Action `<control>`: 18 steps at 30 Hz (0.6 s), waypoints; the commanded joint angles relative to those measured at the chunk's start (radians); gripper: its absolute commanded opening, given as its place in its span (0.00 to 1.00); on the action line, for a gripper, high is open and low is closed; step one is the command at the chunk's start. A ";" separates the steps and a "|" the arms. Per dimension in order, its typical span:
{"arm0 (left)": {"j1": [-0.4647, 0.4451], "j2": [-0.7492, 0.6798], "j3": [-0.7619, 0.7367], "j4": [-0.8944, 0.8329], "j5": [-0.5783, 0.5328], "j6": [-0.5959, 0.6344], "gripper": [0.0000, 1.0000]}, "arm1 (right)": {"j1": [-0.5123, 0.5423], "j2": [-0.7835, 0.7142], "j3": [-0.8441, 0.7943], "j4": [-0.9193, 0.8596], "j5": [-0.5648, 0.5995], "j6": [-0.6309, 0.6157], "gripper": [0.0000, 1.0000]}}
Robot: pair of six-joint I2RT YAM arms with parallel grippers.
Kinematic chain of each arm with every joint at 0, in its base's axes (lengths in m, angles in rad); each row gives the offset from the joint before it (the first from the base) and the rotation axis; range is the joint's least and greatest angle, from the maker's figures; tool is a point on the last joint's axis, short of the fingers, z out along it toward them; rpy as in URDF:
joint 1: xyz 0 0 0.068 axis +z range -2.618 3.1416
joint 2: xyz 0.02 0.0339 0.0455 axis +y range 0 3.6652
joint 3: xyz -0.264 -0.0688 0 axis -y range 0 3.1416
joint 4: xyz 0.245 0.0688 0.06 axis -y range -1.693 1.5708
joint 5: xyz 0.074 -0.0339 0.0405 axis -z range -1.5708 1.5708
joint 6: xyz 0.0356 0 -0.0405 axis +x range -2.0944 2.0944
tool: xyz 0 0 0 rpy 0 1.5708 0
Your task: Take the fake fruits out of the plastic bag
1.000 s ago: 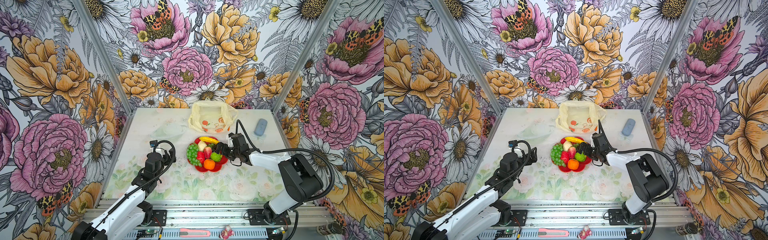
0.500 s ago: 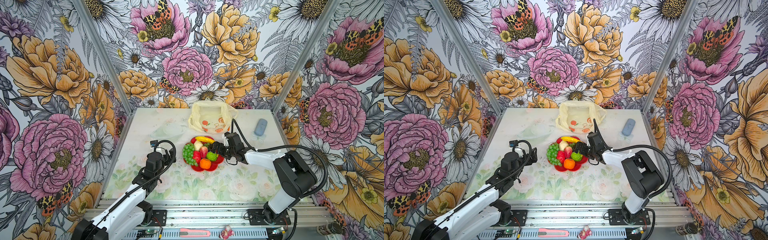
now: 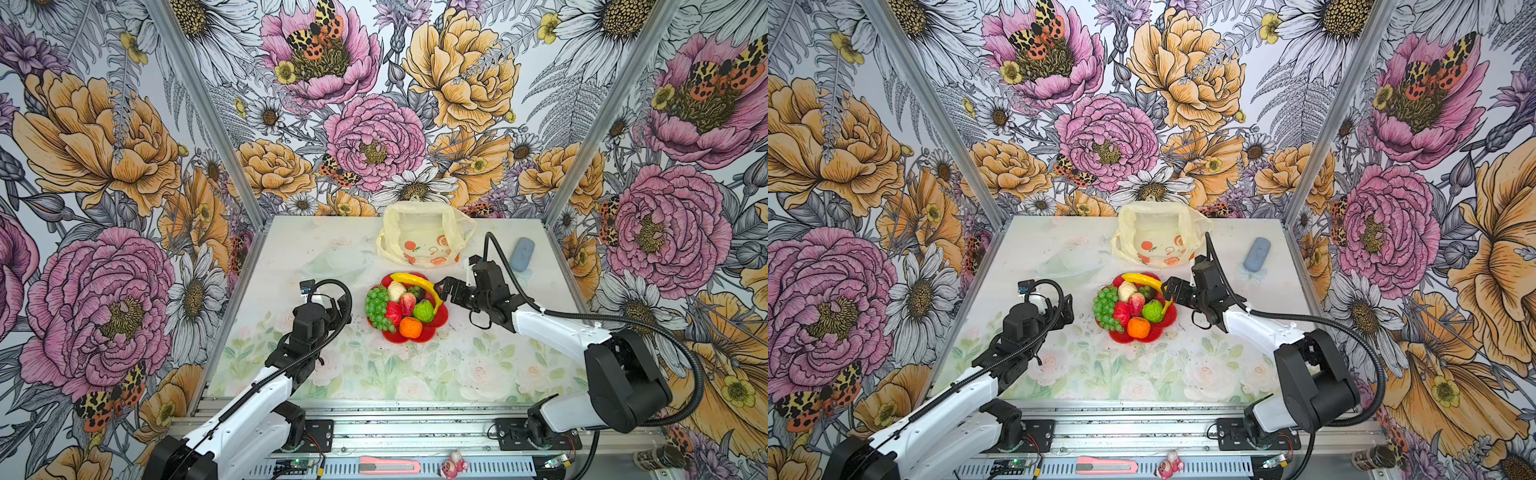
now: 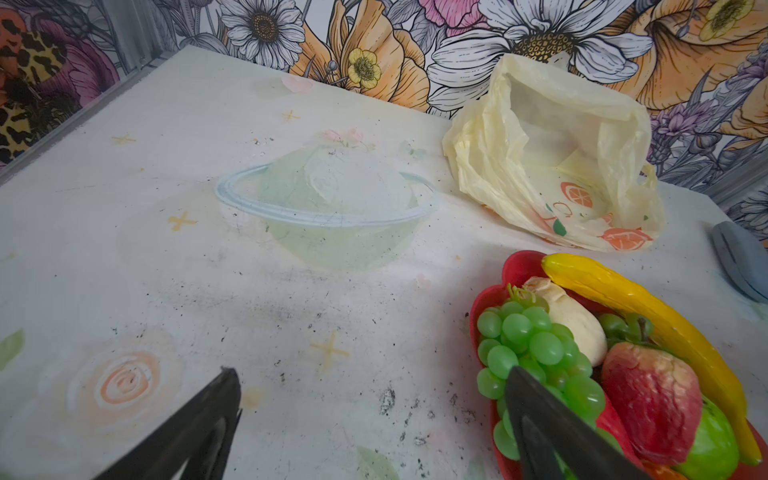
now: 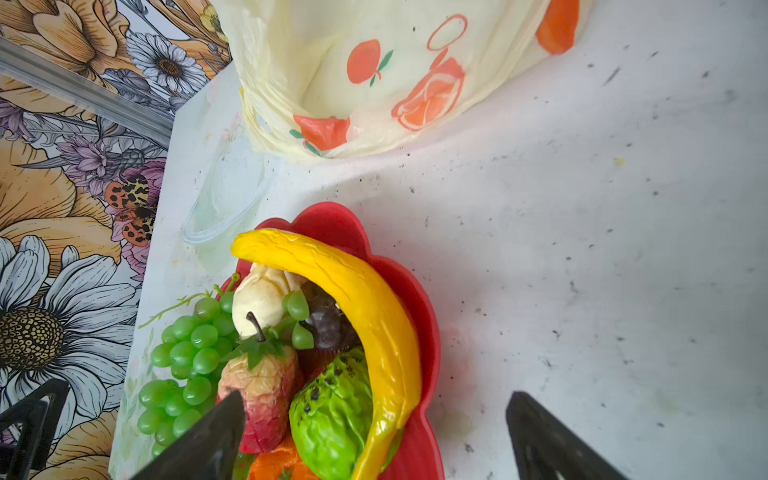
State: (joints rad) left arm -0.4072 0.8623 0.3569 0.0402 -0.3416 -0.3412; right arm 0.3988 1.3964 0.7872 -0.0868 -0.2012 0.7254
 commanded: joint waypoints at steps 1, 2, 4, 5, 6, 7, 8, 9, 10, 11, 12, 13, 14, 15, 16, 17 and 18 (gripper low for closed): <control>0.006 -0.039 0.029 -0.037 -0.122 -0.012 0.99 | -0.021 -0.132 -0.007 -0.054 0.052 -0.086 0.99; 0.005 -0.053 0.027 -0.040 -0.146 -0.015 0.99 | -0.032 -0.166 -0.012 -0.062 0.064 -0.105 0.99; 0.005 -0.092 0.027 -0.048 -0.204 -0.023 0.99 | -0.052 -0.251 -0.028 -0.071 0.099 -0.147 0.99; 0.005 -0.110 0.031 -0.061 -0.235 -0.035 0.99 | -0.058 -0.286 -0.035 -0.073 0.120 -0.169 0.99; 0.006 -0.130 0.037 -0.078 -0.280 -0.054 0.99 | -0.063 -0.326 -0.044 -0.074 0.151 -0.199 1.00; 0.010 -0.149 0.038 -0.077 -0.312 -0.063 0.99 | -0.065 -0.364 -0.054 -0.075 0.190 -0.227 0.99; 0.014 -0.162 0.032 -0.055 -0.327 -0.054 0.99 | -0.067 -0.398 -0.065 -0.074 0.229 -0.251 1.00; 0.021 -0.172 0.019 -0.008 -0.336 -0.028 0.99 | -0.067 -0.430 -0.075 -0.074 0.281 -0.279 0.99; 0.027 -0.178 0.003 0.047 -0.347 -0.002 0.99 | -0.068 -0.454 -0.084 -0.073 0.328 -0.306 1.00; 0.034 -0.179 -0.011 0.092 -0.354 0.020 0.99 | -0.069 -0.472 -0.090 -0.073 0.361 -0.333 0.99; 0.046 -0.180 -0.025 0.148 -0.360 0.045 0.99 | -0.072 -0.486 -0.096 -0.073 0.396 -0.354 0.99; 0.055 -0.179 -0.028 0.174 -0.378 0.058 0.99 | -0.075 -0.494 -0.101 -0.071 0.413 -0.381 1.00; 0.058 -0.178 -0.020 0.175 -0.409 0.059 0.99 | -0.074 -0.498 -0.103 -0.069 0.419 -0.405 1.00; 0.063 -0.172 -0.017 0.196 -0.437 0.072 0.99 | -0.076 -0.497 -0.104 -0.068 0.423 -0.428 1.00; 0.071 -0.158 -0.025 0.257 -0.436 0.123 0.99 | -0.077 -0.496 -0.109 -0.066 0.433 -0.443 0.99; 0.078 -0.140 -0.036 0.316 -0.429 0.169 0.99 | -0.075 -0.490 -0.113 -0.065 0.454 -0.450 1.00; 0.087 -0.110 -0.045 0.382 -0.423 0.224 0.99 | -0.076 -0.484 -0.121 -0.059 0.487 -0.456 1.00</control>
State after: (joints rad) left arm -0.3374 0.7155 0.3401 0.2356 -0.7120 -0.2539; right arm 0.3271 0.9066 0.6838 -0.1402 0.1818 0.3511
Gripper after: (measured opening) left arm 0.986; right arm 0.995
